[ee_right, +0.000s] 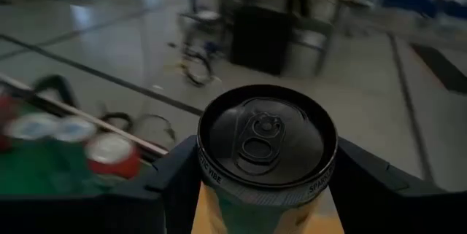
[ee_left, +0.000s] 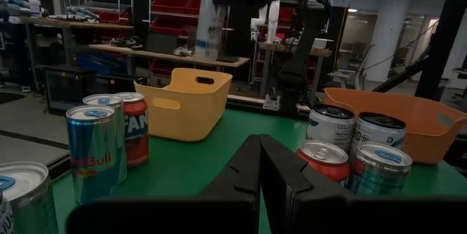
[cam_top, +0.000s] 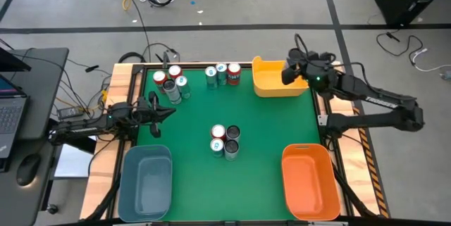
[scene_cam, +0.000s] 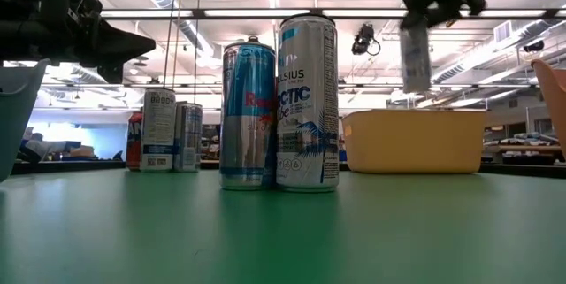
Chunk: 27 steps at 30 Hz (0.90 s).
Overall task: Sort soda cans
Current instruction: Put the white-blue soda can into the yellow bin
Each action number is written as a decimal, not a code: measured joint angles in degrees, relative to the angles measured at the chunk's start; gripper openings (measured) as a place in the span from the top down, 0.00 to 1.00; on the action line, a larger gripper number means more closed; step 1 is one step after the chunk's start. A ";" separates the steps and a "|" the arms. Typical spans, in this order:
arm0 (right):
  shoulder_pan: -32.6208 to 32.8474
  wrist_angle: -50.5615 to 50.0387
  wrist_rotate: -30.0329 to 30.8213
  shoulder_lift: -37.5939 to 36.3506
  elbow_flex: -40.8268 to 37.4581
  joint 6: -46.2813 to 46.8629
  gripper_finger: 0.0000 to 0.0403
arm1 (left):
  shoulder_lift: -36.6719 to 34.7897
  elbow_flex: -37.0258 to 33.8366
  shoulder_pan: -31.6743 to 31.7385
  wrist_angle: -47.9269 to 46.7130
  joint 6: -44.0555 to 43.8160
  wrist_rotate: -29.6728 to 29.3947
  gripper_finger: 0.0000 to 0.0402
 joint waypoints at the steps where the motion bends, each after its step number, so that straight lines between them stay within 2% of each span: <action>1: -0.98 -0.03 0.21 -0.77 -1.58 1.23 0.40 | 0.00 0.00 0.00 -0.01 0.00 0.00 0.98; 8: -7.94 5.16 1.99 -2.47 -12.77 7.40 0.40 | 0.00 -0.02 0.00 -0.04 -0.02 -0.02 0.98; 15: -14.83 24.82 3.35 -2.23 -22.71 5.38 0.40 | 0.00 -0.01 0.00 -0.13 -0.02 -0.04 0.98; 18: -17.46 30.25 2.99 -1.75 -25.06 4.32 0.40 | 0.00 -0.02 0.01 -0.19 -0.01 -0.07 0.98; 25: -22.15 33.37 -2.16 3.92 -25.77 3.84 0.40 | 0.00 0.00 0.02 -0.24 0.09 -0.15 0.98; 27: -22.32 33.73 -0.37 5.45 -25.77 2.55 0.40 | 0.00 -0.01 0.00 -0.40 0.11 -0.27 0.98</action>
